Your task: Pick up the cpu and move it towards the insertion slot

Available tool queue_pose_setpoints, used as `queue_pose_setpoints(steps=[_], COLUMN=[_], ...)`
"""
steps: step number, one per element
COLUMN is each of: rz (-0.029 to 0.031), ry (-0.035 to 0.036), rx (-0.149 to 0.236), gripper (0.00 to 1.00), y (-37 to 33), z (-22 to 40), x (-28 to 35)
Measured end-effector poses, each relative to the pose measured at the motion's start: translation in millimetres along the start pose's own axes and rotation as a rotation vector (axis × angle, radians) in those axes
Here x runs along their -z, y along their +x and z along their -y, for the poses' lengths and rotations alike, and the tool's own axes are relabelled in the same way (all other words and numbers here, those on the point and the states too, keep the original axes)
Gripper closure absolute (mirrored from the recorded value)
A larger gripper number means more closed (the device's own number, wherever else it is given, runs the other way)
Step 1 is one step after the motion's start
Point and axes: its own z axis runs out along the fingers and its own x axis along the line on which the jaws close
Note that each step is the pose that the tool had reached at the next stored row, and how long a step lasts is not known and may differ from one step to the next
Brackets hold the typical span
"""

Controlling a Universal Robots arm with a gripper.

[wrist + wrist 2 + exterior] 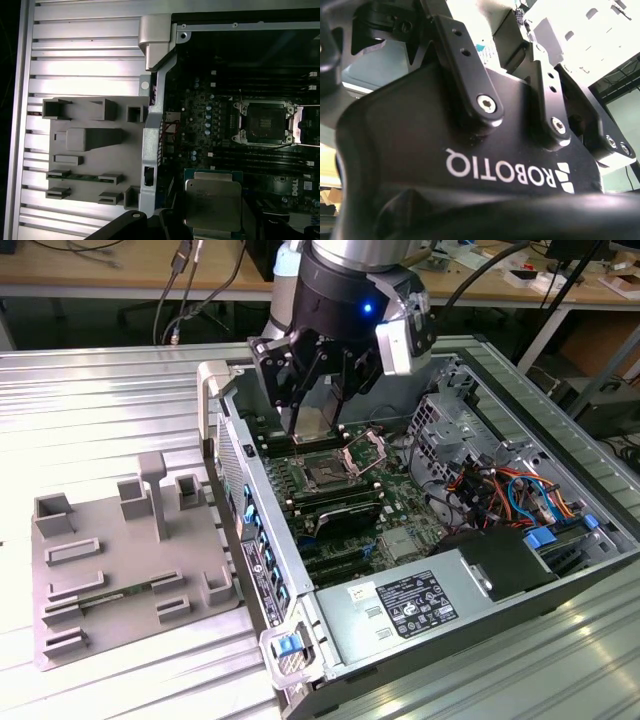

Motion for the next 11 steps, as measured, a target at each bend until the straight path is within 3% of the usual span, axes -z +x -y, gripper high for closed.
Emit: queue_pose_setpoints(steps=[11], rz=[0.0], ry=[0.0], rx=[0.0], gripper=[0.47], y=[-7.9], z=[0.6], x=[-0.7])
